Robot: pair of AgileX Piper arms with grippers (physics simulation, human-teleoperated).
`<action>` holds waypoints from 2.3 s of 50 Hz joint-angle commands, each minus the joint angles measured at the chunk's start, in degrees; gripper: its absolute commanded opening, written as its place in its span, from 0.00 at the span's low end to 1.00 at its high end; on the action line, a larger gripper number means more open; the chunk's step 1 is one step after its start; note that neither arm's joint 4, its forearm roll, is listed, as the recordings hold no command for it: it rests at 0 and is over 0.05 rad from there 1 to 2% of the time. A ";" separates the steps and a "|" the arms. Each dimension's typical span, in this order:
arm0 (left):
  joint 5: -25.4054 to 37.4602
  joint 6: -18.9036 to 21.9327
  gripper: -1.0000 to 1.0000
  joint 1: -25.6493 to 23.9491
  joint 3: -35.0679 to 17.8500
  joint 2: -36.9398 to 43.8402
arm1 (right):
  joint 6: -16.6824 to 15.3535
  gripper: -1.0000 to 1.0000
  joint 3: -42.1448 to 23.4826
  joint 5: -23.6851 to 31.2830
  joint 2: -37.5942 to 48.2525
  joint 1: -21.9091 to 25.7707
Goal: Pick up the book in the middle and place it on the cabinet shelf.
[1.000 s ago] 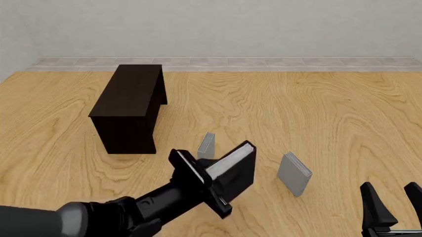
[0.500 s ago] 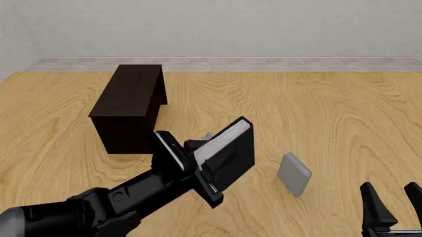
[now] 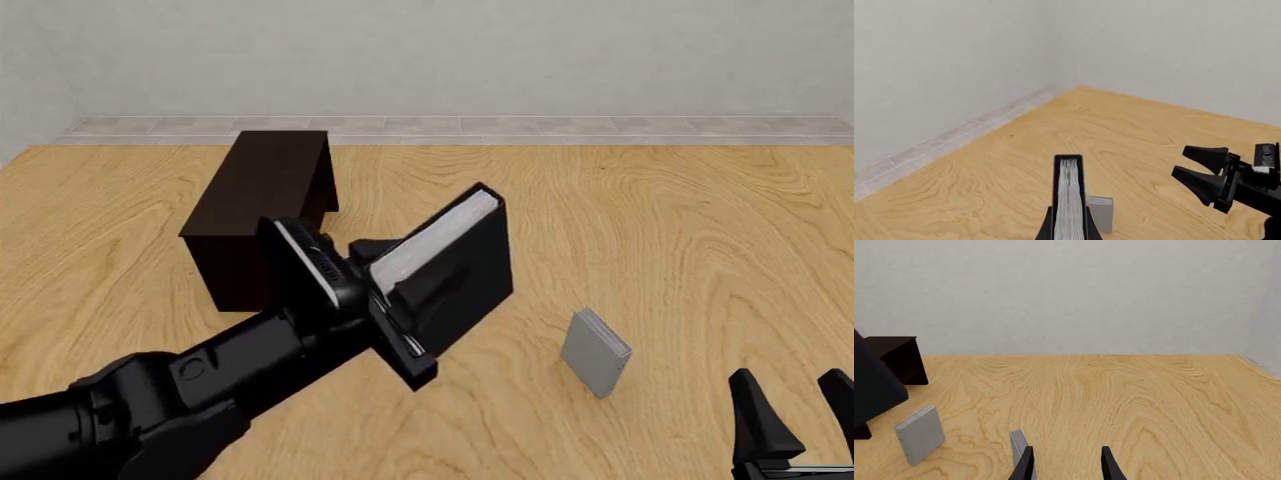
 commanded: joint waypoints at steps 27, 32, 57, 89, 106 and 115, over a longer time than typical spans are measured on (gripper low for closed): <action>2.11 7.94 0.00 7.26 -5.92 -1.83 | -0.01 1.00 0.00 0.00 0.00 0.00; 1.72 8.12 0.00 9.05 -7.04 -1.08 | 0.02 1.00 0.00 -0.01 0.00 0.00; -3.51 20.39 0.00 13.78 -9.32 1.33 | 0.01 1.00 0.00 -0.01 0.00 0.01; -10.51 33.84 0.00 24.07 -13.56 8.40 | 0.00 1.00 0.00 0.00 0.00 -0.01; -15.55 41.58 0.00 26.85 -12.85 14.07 | -0.01 1.00 0.00 0.00 0.00 0.01; -16.26 42.98 0.00 28.93 -13.98 14.94 | -0.01 1.00 0.00 0.00 0.00 0.00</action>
